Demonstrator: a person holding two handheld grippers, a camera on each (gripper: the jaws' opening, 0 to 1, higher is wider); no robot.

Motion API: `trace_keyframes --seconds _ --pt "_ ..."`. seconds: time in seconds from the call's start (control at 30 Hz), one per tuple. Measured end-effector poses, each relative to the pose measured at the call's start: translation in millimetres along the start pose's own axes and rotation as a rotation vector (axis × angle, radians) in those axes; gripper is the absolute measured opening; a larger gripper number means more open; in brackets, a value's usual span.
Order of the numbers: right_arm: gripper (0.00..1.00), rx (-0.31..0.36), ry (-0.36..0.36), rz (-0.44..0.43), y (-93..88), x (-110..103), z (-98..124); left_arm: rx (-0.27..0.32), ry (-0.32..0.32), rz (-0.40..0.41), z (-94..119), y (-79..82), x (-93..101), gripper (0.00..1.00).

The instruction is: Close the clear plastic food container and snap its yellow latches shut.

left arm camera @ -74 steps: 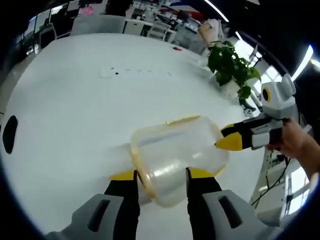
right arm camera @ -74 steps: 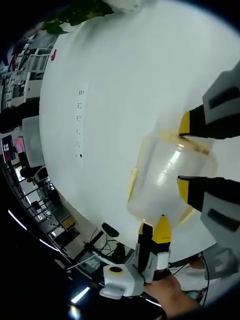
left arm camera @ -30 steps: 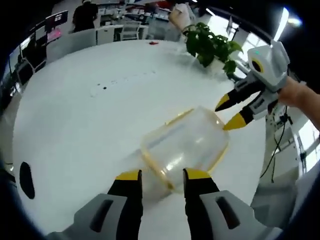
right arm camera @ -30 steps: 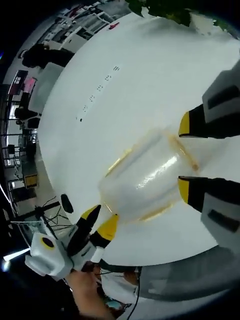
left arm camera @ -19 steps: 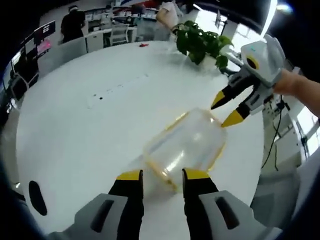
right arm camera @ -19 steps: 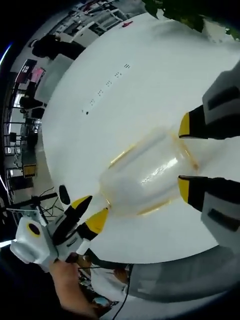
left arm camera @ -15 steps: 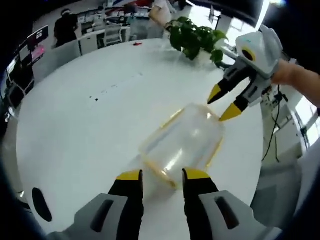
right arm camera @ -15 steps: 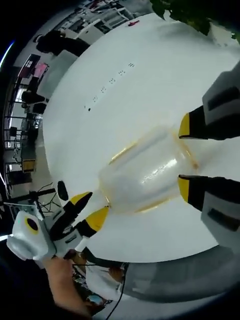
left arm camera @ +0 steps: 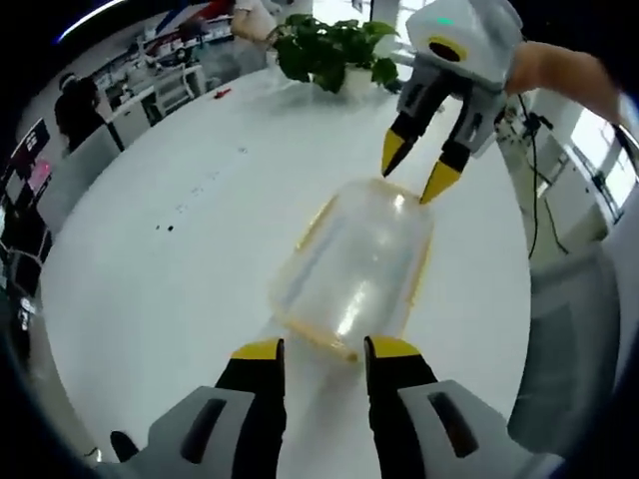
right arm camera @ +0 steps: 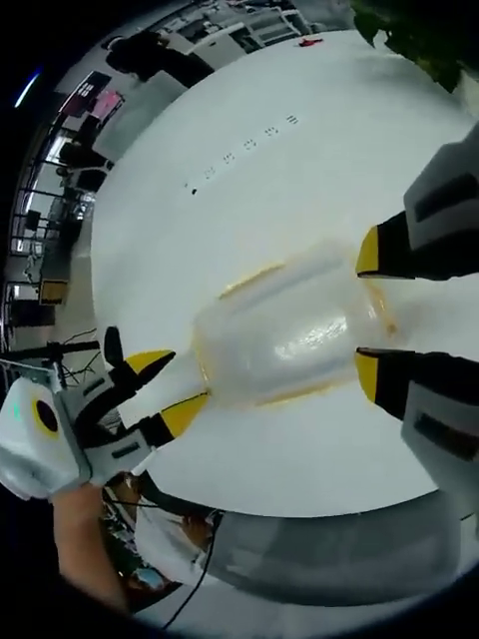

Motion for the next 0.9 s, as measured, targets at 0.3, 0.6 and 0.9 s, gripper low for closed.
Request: trace_keyframes --seconds 0.3,0.6,0.9 --pt "0.24 -0.021 0.018 0.059 3.0 1 2 0.036 -0.052 -0.138 3 7.2 11.0 0.30" --pt "0.22 -0.017 0.036 0.072 5.9 1 3 0.028 -0.059 -0.214 -1 7.9 17.0 0.27" --pt "0.22 0.016 0.057 0.084 19.9 -2 -4 0.082 -0.085 -0.202 -7 24.2 21.5 0.28"
Point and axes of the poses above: the point that each gripper's makers call its tool centre point, and the gripper's own axes: z roughly backward along the fingers, x roughly to its right, y roughly out of its top, the point moved 2 cm from there along z, roughly backward along the fingers, and after that the axes turned 9 degrees about y, right-handed, at the moved point
